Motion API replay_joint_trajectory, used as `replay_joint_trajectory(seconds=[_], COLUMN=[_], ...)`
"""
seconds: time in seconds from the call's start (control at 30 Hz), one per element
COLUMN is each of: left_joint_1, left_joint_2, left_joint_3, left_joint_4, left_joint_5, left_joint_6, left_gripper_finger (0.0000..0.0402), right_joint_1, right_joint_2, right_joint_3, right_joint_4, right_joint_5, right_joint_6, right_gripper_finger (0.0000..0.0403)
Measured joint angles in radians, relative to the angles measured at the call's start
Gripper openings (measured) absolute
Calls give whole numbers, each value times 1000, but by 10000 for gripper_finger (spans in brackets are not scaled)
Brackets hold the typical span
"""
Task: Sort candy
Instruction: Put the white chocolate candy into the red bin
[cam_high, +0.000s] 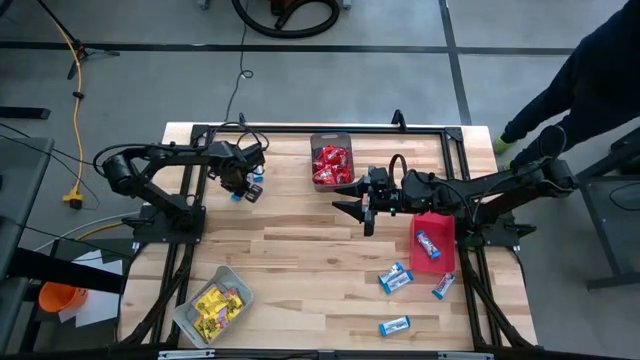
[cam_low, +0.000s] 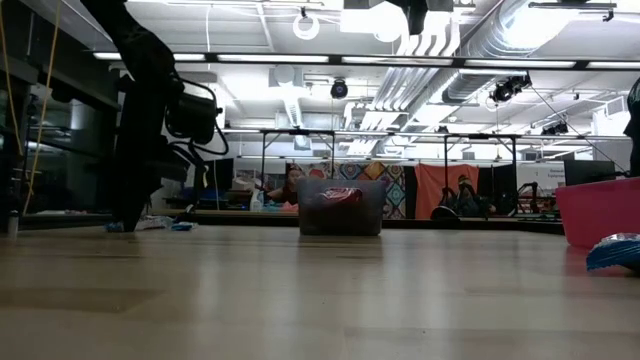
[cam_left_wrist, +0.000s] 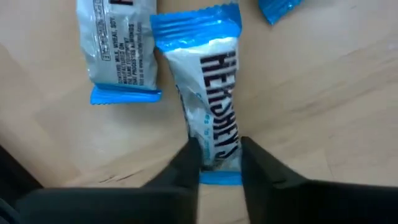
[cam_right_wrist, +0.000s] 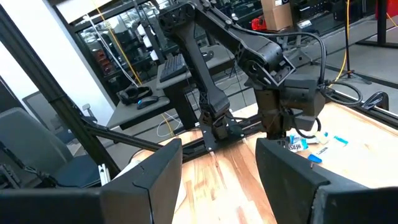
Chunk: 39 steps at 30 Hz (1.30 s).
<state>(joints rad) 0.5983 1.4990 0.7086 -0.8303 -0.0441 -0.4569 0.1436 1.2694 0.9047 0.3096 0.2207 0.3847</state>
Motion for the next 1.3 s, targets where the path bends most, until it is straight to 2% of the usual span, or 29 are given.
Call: replay_joint_trajectory(seconds=[0.1, 0.27, 0.37, 0.43, 0.53, 0.67, 0.8, 0.93, 1.07, 1.3], left_joint_1=[-1, -10, -43, -79, -158, -284, -420, -524, -566, -596], left_joint_2=[-27, -155, -262, -333, -417, -474, -450, -370, -298, -227], left_joint_3=[2, 86, 181, 252, 335, 382, 382, 381, 381, 381], left_joint_4=[-7, -123, -193, -184, -108, 127, 358, 446, 510, 594], left_joint_5=[11, 63, 96, 106, 107, 115, 95, 61, 60, 73], left_joint_6=[22, 59, 70, 68, 97, 114, 202, 337, 363, 365], left_gripper_finger=[12, 1, 0, 0, 0, 0, 0, 0, 0, 0], right_joint_1=[0, 1, 1, 1, -12, -31, -47, -53, -52, -51], right_joint_2=[0, 0, 0, 0, 0, 0, 0, 0, 0, 66], right_joint_3=[0, 0, 0, -1, -1, -1, -1, -1, 1, 156], right_joint_4=[0, 5, 34, 65, 112, 168, 175, 174, 161, -103], right_joint_5=[0, -17, -38, -39, -38, -37, -37, -38, -85, -103], right_joint_6=[0, 0, 0, 0, 0, 0, -1, -1, -13, -143], right_gripper_finger=[199, 199, 199, 199, 199, 199, 199, 199, 199, 199])
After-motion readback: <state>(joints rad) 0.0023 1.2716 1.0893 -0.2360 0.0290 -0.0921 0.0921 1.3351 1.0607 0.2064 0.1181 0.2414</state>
